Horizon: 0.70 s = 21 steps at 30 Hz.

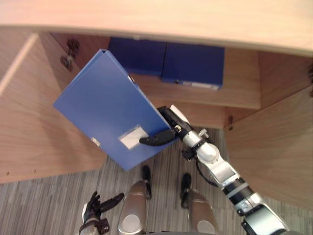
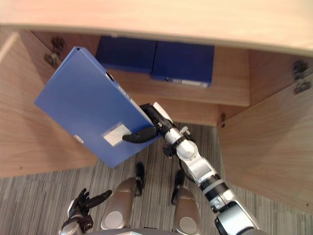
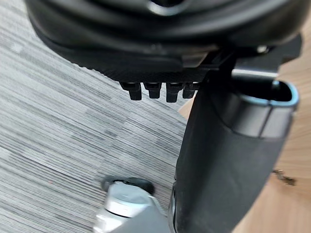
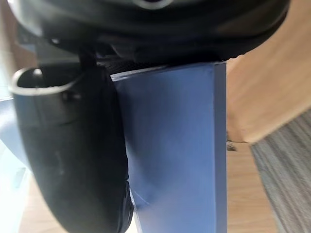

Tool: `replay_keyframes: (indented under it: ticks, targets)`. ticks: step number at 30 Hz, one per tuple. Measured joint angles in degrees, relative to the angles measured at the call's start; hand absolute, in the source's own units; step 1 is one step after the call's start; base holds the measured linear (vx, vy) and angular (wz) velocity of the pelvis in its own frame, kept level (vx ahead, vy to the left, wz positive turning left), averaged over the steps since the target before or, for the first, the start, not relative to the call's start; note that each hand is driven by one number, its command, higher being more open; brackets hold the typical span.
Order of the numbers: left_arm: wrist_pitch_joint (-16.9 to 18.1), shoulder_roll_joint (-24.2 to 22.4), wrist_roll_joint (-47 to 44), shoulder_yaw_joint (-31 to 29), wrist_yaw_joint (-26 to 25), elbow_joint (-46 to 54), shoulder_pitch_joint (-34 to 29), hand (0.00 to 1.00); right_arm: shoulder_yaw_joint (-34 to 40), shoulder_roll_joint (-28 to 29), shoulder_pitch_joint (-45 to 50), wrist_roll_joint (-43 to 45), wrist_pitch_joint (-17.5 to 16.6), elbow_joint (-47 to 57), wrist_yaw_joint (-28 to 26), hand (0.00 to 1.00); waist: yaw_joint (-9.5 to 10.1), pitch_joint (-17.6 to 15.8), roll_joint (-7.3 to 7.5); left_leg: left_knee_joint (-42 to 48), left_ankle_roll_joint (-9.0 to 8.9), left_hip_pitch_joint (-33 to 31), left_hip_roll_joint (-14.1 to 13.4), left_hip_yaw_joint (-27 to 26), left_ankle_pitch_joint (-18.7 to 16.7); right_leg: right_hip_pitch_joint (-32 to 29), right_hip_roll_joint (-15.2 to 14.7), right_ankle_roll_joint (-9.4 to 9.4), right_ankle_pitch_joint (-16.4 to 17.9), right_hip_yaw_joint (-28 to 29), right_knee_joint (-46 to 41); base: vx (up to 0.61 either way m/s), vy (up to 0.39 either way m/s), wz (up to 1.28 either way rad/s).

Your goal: Walk over to the cabinet, pick up the folder, carry it to the office cabinet, place the folder inside the office cabinet, then close the office cabinet door

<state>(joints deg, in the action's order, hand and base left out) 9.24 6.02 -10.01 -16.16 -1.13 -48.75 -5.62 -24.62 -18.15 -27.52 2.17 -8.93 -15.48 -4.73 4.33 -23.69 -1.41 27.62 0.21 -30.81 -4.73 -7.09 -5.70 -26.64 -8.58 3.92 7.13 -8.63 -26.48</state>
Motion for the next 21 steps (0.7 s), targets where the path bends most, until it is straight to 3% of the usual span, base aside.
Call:
replay_keyframes:
  ticks: [5, 9, 13, 21]
  targets:
    - [0.54, -1.70, -3.19, 4.22, -0.23, 4.71, 1.17, 1.00, 5.34, 0.36, -4.87, 5.05, 0.92, -0.17, 2.44, 0.00, 0.83, -2.03, -1.40, 10.88, 0.22, -12.32, -0.69, 1.24, -3.08, -12.72, -1.46, -0.54, 4.92, 0.09, -12.92, -0.08, 0.011, 0.07]
    - [1.19, -2.78, -4.92, 4.25, -0.63, 8.67, 2.80, 1.00, 13.27, 1.64, -10.80, 16.81, 0.92, -0.25, 7.77, 0.00, 1.27, -2.51, -2.08, 18.48, 0.39, -21.89, -1.48, 2.65, -4.64, -21.72, -1.97, -1.11, 8.00, -0.61, -21.15, -0.07, -0.027, 0.06]
    - [1.25, -3.18, -5.98, 4.28, -1.25, 11.79, 4.26, 1.00, 20.87, 2.21, -17.74, 25.37, 0.79, -3.72, 14.48, 0.00, 1.75, -2.85, -2.19, 21.77, 0.10, -25.95, -1.81, 3.49, -5.34, -25.65, -2.50, -1.54, 9.48, -0.86, -25.18, -0.04, -0.061, 0.07]
    - [1.81, -3.61, -9.30, 5.48, -2.85, 15.13, 5.42, 1.00, 26.69, 2.84, -28.67, 37.86, 0.12, -14.14, 22.40, 0.00, 1.82, -2.85, -2.20, 23.14, -0.12, -28.46, -2.35, 4.24, -5.54, -27.72, -2.47, -1.85, 9.95, -1.76, -26.52, -0.02, -0.042, 0.00]
